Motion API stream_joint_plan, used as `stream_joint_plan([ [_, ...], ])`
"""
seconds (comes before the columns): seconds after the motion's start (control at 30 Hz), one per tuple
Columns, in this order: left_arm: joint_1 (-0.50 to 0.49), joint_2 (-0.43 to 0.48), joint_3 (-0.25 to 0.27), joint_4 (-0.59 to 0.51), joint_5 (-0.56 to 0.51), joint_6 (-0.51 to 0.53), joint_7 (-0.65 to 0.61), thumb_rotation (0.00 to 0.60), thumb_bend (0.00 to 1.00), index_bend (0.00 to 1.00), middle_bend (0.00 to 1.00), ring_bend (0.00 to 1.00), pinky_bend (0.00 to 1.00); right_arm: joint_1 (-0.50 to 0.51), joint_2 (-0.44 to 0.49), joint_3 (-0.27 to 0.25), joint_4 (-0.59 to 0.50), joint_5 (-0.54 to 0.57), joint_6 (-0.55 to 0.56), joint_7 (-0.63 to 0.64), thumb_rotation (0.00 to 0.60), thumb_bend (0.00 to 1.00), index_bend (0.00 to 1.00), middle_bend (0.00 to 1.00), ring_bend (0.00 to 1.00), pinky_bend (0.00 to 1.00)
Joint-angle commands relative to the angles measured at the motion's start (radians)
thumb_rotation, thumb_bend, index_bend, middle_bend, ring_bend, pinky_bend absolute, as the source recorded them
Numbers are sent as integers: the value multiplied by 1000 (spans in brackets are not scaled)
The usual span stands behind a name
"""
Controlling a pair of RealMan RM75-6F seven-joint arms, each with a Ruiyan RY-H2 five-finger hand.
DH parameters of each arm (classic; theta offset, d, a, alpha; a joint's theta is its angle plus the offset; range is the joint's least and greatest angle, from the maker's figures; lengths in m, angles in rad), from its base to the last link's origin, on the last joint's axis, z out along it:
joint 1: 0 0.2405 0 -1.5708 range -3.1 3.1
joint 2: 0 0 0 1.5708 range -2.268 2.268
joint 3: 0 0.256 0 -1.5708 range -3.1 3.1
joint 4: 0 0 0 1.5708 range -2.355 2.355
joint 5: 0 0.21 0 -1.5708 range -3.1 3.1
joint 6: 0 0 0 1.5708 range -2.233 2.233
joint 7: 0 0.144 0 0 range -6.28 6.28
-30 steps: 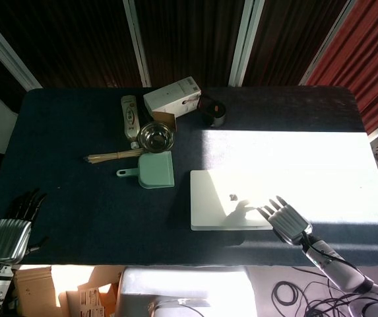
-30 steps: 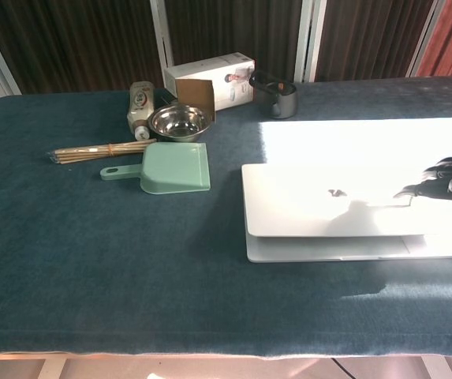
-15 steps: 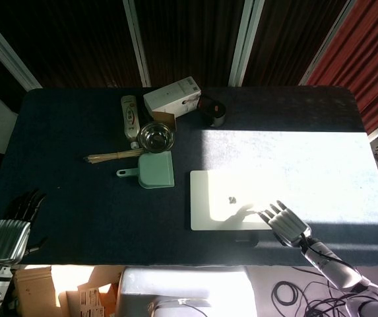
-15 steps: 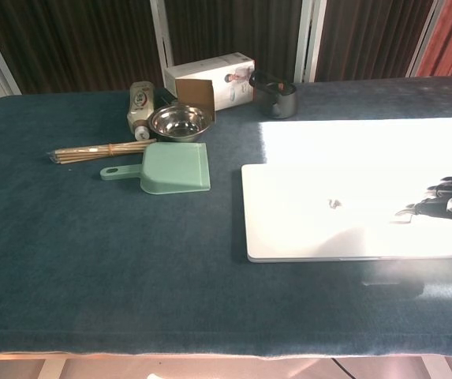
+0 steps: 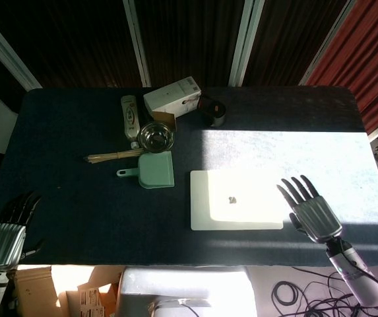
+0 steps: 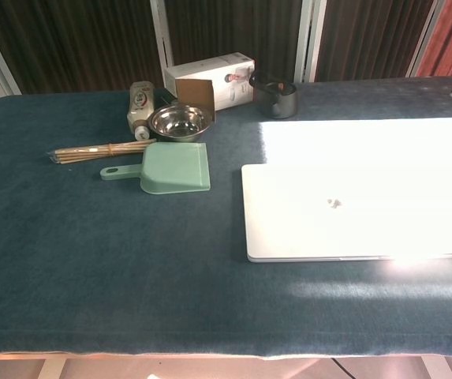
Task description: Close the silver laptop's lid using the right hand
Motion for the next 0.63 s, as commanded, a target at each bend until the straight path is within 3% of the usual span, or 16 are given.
stream_joint_plan([
  [0.03,11,5,5,-14,4,13,13,600,81,0,0,0,113,-173,38,35,-6,-10,233,46,600,391,0,1,0,0],
  [0.2,28,18,17,-46,4,20,39,600,76,0,0,0,113,-277,-32,56,109,2,359,172,600,382,0,0,0,0],
  [0.27,30,22,21,-58,4,15,47,600,73,0,0,0,113,-286,-41,49,149,-1,339,172,600,381,0,0,0,0],
  [0.63,31,25,20,-74,3,2,58,600,64,0,0,0,113,-285,-33,71,143,-8,255,196,600,380,0,0,0,0],
])
